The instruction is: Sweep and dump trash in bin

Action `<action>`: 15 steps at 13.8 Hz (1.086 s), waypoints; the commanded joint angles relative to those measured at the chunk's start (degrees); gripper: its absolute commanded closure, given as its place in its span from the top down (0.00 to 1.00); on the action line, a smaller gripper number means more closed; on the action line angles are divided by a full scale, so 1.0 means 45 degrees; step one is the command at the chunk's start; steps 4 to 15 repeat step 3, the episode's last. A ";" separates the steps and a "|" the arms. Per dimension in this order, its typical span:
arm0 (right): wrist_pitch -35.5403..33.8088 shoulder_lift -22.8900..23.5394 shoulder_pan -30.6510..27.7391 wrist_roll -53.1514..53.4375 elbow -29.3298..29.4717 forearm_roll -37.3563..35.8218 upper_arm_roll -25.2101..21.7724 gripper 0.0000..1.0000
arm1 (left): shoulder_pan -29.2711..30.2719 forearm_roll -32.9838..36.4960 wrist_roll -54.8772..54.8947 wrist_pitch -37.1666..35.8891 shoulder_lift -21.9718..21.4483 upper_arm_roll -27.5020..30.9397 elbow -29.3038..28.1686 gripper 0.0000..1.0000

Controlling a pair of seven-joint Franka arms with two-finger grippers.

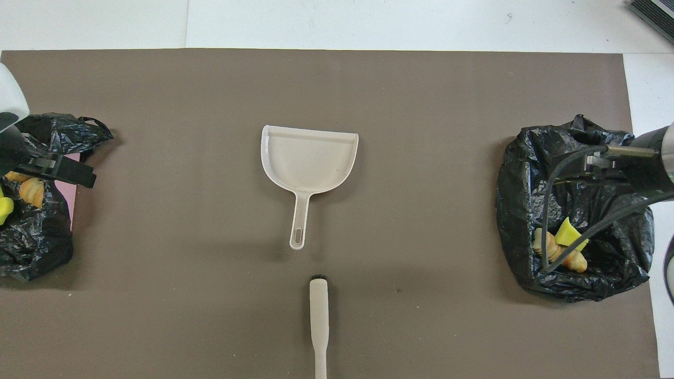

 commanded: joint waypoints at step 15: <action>-0.0167 -0.0222 -0.0193 -0.0337 -0.0223 0.0094 0.0088 1.00 | 0.0063 -0.0023 0.0024 -0.0236 -0.0091 -0.0022 0.0169 1.00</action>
